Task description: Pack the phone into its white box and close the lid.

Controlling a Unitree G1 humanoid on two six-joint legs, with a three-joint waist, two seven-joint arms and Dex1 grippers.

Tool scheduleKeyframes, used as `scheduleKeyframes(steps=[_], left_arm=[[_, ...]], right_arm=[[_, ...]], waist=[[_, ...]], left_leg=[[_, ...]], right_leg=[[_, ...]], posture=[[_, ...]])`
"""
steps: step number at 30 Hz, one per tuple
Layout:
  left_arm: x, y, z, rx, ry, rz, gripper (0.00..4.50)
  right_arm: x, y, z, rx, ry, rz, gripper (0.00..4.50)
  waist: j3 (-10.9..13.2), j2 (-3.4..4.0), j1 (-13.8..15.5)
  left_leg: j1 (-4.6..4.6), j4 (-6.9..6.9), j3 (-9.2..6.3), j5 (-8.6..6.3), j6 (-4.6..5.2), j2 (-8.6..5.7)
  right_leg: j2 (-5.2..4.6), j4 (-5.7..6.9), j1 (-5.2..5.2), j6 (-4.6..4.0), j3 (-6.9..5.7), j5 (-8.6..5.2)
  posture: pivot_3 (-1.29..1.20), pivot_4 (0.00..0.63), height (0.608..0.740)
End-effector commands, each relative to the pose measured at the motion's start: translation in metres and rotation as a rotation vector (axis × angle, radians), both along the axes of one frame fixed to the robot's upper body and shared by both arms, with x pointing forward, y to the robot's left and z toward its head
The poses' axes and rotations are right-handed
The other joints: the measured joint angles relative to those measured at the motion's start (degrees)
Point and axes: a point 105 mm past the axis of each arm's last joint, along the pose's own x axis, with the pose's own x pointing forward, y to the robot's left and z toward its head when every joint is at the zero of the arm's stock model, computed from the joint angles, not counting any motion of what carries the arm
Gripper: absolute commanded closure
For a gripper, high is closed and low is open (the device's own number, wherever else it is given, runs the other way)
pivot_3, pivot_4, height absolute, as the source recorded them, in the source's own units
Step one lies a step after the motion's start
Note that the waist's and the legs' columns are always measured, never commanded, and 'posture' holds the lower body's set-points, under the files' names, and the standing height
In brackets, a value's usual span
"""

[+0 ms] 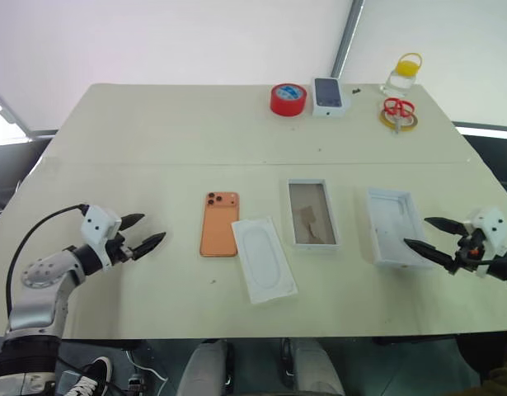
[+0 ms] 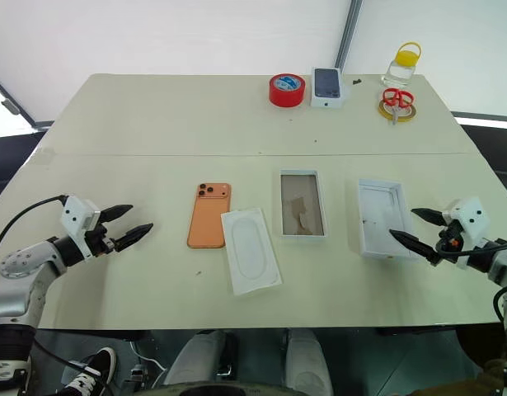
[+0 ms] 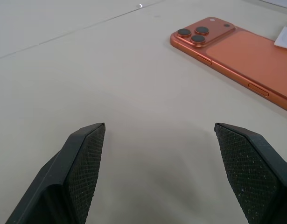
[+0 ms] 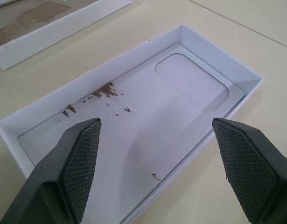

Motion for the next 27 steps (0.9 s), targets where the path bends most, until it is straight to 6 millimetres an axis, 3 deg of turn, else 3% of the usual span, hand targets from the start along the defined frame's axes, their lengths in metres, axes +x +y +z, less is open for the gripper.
scheduleKeyframes(steps=[1, 16, 23, 27], left_arm=[[0.004, 0.005, 0.019, 0.013, -0.081, 0.012, 0.58], [0.009, -0.004, 0.020, 0.011, -0.074, -0.002, 0.58], [0.002, -0.026, 0.015, -0.037, 0.030, -0.068, 0.58], [-0.008, -0.045, 0.023, -0.118, 0.116, -0.124, 0.58]], right_arm=[[0.001, -0.005, 0.013, -0.016, -0.039, -0.002, 0.54], [0.007, 0.003, 0.008, -0.007, -0.039, 0.016, 0.54], [0.014, 0.017, 0.016, 0.004, -0.063, 0.057, 0.54], [0.018, 0.031, 0.022, -0.004, -0.083, 0.105, 0.54]], waist=[[0.0, 0.00, 0.0], [0.0, 0.00, 0.0], [0.0, 0.00, 0.0], [0.0, 0.00, -0.1]], left_leg=[[0.00, 0.00, 0.00, 0.00, 0.00, 0.00], [0.00, -0.01, 0.00, 0.00, -0.01, 0.00], [0.00, -0.01, 0.01, 0.00, 0.00, 0.00], [0.00, -0.01, 0.01, 0.00, 0.00, 0.02]], right_leg=[[0.00, 0.00, 0.00, 0.00, 0.00, 0.00], [-0.01, -0.01, 0.00, 0.00, 0.01, 0.00], [-0.01, 0.00, 0.00, 0.00, 0.02, 0.00], [0.00, 0.01, -0.01, 0.00, 0.02, 0.00]], posture=[[0.00, 0.150, 0.740], [0.00, 0.150, 0.740], [0.00, 0.150, 0.740], [0.00, 0.150, 0.740]])
